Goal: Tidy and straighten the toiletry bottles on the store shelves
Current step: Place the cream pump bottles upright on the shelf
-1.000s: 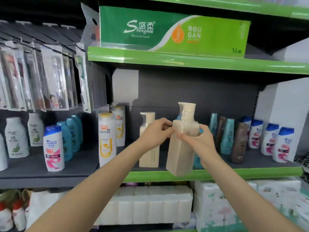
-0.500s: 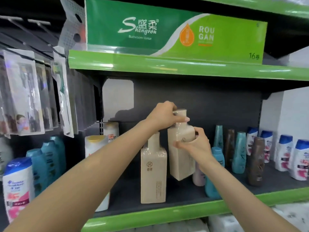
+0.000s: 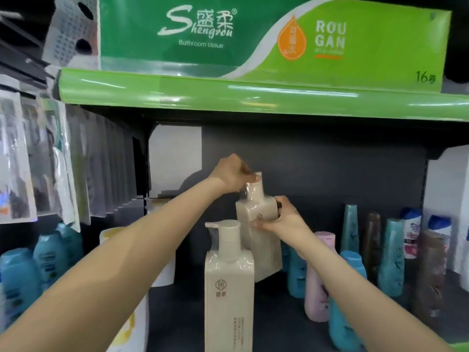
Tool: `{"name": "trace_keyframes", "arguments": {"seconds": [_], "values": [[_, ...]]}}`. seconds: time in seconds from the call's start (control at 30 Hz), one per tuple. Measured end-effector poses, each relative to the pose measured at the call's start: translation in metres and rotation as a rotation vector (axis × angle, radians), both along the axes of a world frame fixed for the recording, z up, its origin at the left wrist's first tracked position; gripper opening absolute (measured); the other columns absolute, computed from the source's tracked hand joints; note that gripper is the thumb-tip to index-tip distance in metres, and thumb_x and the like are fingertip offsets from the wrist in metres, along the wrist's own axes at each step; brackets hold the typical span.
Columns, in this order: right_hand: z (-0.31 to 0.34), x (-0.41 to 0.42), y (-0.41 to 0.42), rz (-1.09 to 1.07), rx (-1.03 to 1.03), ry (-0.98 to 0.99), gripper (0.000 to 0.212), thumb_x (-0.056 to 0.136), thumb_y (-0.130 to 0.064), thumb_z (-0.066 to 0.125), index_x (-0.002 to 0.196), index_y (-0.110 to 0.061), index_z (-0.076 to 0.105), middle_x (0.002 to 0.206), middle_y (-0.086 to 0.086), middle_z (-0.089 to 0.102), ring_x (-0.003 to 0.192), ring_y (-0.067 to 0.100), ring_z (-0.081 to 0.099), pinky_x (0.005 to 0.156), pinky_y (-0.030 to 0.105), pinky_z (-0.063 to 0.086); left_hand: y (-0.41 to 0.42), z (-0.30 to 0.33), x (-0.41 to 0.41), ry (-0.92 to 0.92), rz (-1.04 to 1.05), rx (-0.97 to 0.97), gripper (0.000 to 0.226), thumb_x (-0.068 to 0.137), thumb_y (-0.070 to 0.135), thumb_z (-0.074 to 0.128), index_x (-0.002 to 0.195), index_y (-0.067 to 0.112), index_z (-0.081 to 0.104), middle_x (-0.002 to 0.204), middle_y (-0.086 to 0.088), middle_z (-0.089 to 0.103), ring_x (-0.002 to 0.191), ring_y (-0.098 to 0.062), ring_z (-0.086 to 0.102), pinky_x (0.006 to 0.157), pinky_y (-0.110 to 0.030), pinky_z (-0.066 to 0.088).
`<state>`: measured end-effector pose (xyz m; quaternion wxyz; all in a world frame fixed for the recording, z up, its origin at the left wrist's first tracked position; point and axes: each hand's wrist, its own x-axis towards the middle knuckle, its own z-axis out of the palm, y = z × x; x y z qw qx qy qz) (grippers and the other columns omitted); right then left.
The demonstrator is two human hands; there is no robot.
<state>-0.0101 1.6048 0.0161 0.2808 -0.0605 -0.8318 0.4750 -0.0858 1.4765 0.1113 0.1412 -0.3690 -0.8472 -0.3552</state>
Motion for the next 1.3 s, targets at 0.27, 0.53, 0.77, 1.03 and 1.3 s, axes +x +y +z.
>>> {"name": "trace_keyframes", "arguments": {"seconds": [0.27,0.53,0.77,1.03,1.3], "values": [[0.018,-0.059,0.007,0.149,0.13,-0.067,0.049,0.085,-0.021,0.068,0.131,-0.013,0.052,0.12,0.005,0.057,0.11,0.018,0.054,0.089,0.031,0.044,-0.011,-0.009,-0.042,-0.114,-0.043,-0.122,0.026,0.083,0.017,0.07,0.107,0.007,0.066,0.103,-0.008,0.068,0.093,-0.022,0.063,0.085,-0.033,0.052],[0.008,-0.107,-0.01,0.166,0.145,-0.012,0.023,0.077,-0.007,0.073,0.098,0.0,0.068,0.096,0.015,0.069,0.084,0.015,0.059,0.08,0.031,0.046,-0.022,-0.035,-0.073,-0.182,0.044,-0.024,0.035,0.079,0.011,0.074,0.11,-0.002,0.065,0.102,-0.013,0.068,0.089,-0.013,0.058,0.082,-0.022,0.047],[-0.012,-0.125,-0.016,0.131,0.123,0.012,0.023,0.078,-0.008,0.072,0.099,0.0,0.068,0.101,0.017,0.07,0.094,0.026,0.064,0.086,0.039,0.049,-0.022,-0.051,-0.088,-0.152,0.099,-0.049,0.031,0.082,0.005,0.068,0.112,-0.002,0.065,0.111,-0.013,0.066,0.092,-0.011,0.054,0.062,0.002,0.037],[-0.022,-0.124,-0.018,0.128,0.116,0.004,0.033,0.074,-0.004,0.073,0.106,-0.002,0.068,0.105,0.011,0.07,0.088,0.014,0.06,0.086,0.028,0.048,-0.019,-0.05,-0.095,-0.09,0.16,-0.18,0.03,0.087,0.012,0.063,0.116,0.004,0.065,0.119,-0.01,0.064,0.111,-0.021,0.057,0.102,-0.031,0.04],[-0.023,-0.119,-0.023,0.108,0.156,0.033,0.029,0.075,-0.004,0.072,0.104,-0.004,0.07,0.101,0.011,0.071,0.086,0.013,0.06,0.087,0.027,0.049,-0.021,-0.055,-0.091,-0.07,0.211,-0.188,0.037,0.088,0.014,0.062,0.124,0.005,0.059,0.13,-0.009,0.058,0.121,-0.022,0.051,0.106,-0.028,0.036]]}}
